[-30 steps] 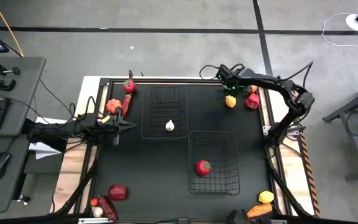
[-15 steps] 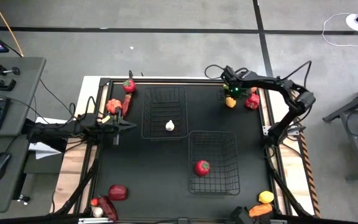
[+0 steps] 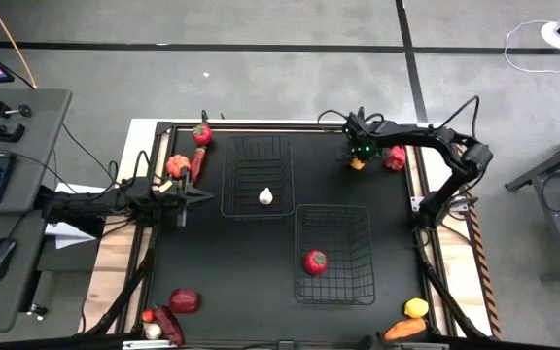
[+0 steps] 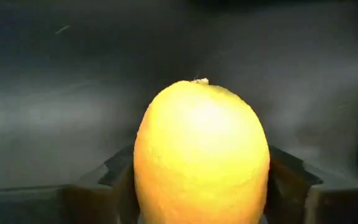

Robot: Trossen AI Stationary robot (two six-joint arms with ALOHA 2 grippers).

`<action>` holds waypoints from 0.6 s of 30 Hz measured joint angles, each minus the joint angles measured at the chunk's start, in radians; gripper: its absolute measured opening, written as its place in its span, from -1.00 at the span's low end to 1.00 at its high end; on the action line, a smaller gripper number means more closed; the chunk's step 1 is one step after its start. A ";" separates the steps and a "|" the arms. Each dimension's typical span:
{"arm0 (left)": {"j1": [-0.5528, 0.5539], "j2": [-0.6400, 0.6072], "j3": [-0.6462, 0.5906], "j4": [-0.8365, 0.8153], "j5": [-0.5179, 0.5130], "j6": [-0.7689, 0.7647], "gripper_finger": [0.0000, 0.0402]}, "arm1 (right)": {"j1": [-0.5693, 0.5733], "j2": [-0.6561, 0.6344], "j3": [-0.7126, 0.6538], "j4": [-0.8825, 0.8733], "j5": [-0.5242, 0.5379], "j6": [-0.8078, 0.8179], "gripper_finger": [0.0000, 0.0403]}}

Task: Sort produce into baskets
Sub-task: Put the top yellow lemon into the bottom black wire basket

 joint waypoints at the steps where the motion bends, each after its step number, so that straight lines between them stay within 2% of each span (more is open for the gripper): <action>1: 0.000 0.000 0.000 0.000 0.000 0.000 -1.00 | 0.022 -0.020 0.000 0.000 -0.001 0.001 0.12; 4: 0.000 0.000 0.000 0.000 0.000 0.000 -1.00 | 0.094 -0.109 0.000 0.000 0.010 0.009 0.12; 9: 0.000 0.000 0.000 0.000 0.000 0.000 -1.00 | 0.259 -0.333 0.000 0.005 0.015 0.099 0.12; 14: 0.000 0.000 0.000 0.000 0.000 0.000 -1.00 | 0.498 -0.510 0.001 0.030 0.015 0.229 0.12; 18: 0.000 0.000 0.000 0.000 0.000 0.000 -1.00 | 0.702 -0.547 0.001 0.106 0.016 0.340 0.12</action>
